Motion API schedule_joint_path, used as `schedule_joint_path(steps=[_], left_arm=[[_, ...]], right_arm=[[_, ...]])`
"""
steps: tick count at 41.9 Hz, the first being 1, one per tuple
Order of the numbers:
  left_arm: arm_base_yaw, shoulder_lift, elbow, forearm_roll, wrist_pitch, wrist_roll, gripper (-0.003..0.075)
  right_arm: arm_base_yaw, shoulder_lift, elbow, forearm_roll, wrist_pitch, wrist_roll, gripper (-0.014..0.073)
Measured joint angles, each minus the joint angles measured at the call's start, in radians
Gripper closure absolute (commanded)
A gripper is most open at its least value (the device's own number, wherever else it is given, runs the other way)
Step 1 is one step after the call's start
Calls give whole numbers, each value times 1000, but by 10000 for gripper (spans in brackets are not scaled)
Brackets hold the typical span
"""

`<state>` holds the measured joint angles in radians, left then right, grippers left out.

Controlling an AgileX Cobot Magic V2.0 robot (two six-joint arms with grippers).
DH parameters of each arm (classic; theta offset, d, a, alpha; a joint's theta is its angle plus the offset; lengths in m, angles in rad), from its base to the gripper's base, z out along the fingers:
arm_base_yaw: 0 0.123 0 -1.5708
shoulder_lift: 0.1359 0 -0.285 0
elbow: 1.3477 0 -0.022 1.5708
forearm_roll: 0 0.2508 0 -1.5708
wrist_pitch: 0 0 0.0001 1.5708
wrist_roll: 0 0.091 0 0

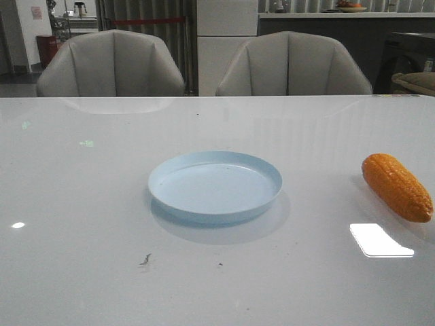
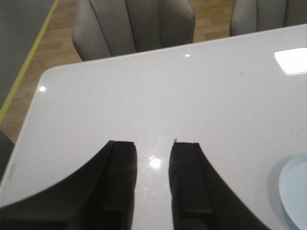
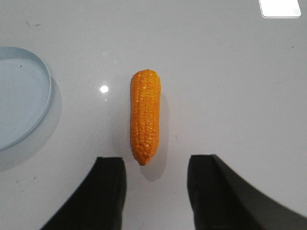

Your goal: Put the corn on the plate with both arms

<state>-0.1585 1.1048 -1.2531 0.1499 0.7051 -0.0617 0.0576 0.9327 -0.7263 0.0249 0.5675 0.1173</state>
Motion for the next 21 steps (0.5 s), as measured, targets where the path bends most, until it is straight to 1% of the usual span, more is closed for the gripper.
schedule_joint_path(steps=[4,7,9,14,21], left_arm=[[0,-115,237,-4,-66,-53,462],[0,-168,339,-11,-67,-66,463],[0,-197,385,-20,-64,-71,462],[0,-234,425,-34,-62,-73,462],[0,-243,425,-45,-85,-73,462]], right_arm=[[0,2,0,0,47,0,48],[0,14,-2,0,62,0,-5],[0,32,-10,0,68,0,-24],[0,88,-69,-4,68,0,-21],[0,249,-233,-4,77,0,-21]])
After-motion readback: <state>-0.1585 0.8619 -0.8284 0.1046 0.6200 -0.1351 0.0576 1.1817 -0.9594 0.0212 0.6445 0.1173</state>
